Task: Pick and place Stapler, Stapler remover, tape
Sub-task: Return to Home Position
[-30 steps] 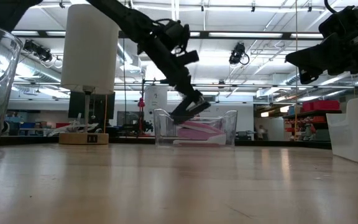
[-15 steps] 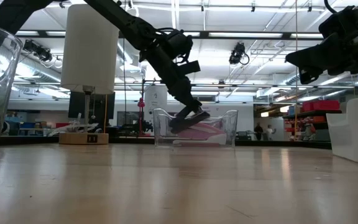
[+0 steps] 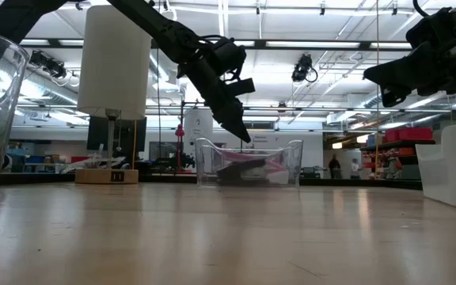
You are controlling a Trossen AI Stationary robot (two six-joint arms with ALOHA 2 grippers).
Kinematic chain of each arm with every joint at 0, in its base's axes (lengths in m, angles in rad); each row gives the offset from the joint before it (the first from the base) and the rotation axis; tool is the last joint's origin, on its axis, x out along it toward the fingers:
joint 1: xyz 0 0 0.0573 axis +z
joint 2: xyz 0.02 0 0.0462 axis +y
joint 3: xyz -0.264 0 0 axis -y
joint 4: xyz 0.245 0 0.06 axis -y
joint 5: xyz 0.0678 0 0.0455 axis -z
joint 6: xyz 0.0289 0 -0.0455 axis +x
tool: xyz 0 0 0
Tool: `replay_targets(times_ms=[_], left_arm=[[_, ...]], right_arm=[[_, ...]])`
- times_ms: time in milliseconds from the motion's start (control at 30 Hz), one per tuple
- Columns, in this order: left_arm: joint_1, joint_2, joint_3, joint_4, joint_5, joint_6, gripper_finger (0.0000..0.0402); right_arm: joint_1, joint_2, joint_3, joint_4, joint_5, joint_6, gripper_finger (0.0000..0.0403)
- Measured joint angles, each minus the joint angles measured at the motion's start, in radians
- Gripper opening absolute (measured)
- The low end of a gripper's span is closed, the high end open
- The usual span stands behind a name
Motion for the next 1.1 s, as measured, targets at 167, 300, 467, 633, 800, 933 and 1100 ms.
replay_targets(times_ms=[167, 300, 467, 633, 800, 933, 1100], left_arm=[[-0.001, -0.008, 0.0, -0.001, -0.003, 0.0, 0.0224], [-0.004, -0.026, 0.008, -0.028, -0.004, -0.001, 0.0223], [-0.027, -0.073, 0.009, -0.033, -0.021, 0.0, 0.0204], [-0.057, -0.118, 0.01, -0.062, -0.021, -0.003, 0.0151], [-0.101, -0.14, 0.01, -0.124, -0.047, -0.082, 0.0082], [-0.159, -0.156, 0.01, -0.163, -0.046, -0.111, 0.0028], [-0.242, -0.178, 0.006, -0.187, -0.042, -0.113, 0.0008]], right_arm=[[0.0, 0.0, 0.0, 0.0, 0.0, 0.0, 0.0022], [0.0, 0.0, 0.0, 0.0, 0.0, 0.0, 0.0022], [0.0, 0.0, 0.0, 0.0, 0.0, 0.0, 0.0022], [0.0, 0.0, 0.0, 0.0, 0.0, 0.0, 0.0022], [0.0, 0.0, 0.0, 0.0, 0.0, 0.0, 0.0022], [0.0, 0.0, 0.0, 0.0, 0.0, 0.0, 0.0022], [0.0, -0.001, 0.0, -0.001, 0.0, 0.0, 0.0022]])
